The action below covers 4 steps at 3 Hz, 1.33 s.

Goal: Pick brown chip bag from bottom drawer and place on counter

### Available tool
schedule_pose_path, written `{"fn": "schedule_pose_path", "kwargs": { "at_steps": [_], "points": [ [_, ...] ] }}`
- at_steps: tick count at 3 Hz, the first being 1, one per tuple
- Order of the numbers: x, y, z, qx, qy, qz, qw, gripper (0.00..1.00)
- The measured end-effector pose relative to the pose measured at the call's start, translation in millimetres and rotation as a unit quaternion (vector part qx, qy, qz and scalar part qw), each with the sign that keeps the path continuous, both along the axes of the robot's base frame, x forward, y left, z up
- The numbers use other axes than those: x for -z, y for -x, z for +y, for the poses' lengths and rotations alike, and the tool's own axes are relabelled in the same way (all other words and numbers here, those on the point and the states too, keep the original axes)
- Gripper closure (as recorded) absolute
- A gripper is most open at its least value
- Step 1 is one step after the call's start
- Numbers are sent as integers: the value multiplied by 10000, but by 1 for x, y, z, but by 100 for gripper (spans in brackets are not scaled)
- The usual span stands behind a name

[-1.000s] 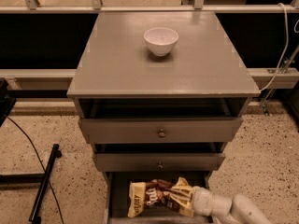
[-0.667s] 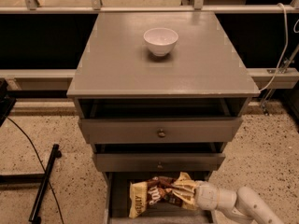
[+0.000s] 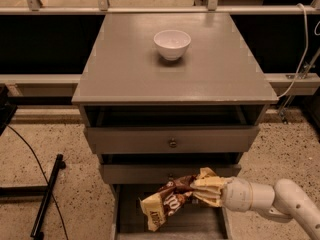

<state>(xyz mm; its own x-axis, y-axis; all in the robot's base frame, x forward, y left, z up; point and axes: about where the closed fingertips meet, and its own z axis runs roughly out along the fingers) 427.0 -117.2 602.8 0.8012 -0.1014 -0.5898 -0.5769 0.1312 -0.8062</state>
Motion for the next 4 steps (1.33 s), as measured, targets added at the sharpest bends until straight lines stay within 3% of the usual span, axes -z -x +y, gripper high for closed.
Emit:
{"fn": "schedule_pose_path", "kwargs": {
  "at_steps": [1, 2, 3, 4],
  "points": [
    [-73, 5, 2, -79, 315, -645, 9974, 100],
    [-142, -1, 13, -242, 599, -1061, 9923, 100],
    [-197, -16, 24, -228, 660, -1440, 9871, 100],
    [-197, -16, 24, -229, 660, -1441, 9871, 100]
  ]
}}
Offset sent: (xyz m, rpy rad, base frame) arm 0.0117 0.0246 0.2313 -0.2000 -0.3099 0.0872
